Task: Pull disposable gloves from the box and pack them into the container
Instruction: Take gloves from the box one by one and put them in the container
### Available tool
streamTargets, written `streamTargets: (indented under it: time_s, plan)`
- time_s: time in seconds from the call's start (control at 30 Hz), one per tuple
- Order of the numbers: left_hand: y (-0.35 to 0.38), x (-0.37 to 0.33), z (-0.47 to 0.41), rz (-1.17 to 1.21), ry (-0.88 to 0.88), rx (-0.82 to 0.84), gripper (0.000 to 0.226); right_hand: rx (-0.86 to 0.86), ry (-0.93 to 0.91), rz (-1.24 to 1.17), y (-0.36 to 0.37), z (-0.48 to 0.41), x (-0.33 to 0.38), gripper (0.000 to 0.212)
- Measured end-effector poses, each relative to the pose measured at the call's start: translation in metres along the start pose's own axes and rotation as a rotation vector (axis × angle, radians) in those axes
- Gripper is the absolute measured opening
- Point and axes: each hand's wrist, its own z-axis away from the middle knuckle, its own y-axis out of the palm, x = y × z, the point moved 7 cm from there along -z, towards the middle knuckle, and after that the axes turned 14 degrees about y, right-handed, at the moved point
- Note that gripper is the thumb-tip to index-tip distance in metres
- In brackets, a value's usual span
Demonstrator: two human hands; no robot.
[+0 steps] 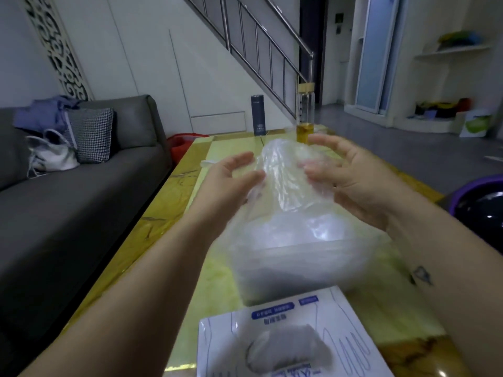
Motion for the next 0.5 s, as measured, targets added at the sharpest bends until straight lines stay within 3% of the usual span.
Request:
streamTargets:
  time_s: [0.1,0.23,0.33,0.4,0.47,0.5]
  plan:
    - [0.005,0.012,-0.008,-0.069,-0.104,0.180,0.067,-0.115,-0.041,0.378,-0.007,0.001,-0.002,0.035]
    - [0.002,0.020,-0.016,-0.534,-0.114,0.465,0.069,-0.294,-0.030,0.940,-0.020,-0.002,-0.006,0.052]
    - [-0.008,0.019,-0.024,-1.047,-0.075,0.661,0.067,-0.213,0.063,1.352,-0.016,-0.011,-0.017,0.066]
    - [-0.005,0.001,-0.031,-1.283,0.072,0.662,0.064,-0.109,0.127,1.490,-0.009,-0.014,-0.023,0.073]
    - [0.015,-0.023,-0.030,-1.232,0.268,0.619,0.051,-0.020,0.188,1.572,-0.002,-0.016,-0.024,0.073]
    - [0.029,-0.025,-0.024,-1.163,0.309,0.684,0.046,0.010,0.216,1.598,-0.001,-0.019,-0.026,0.070]
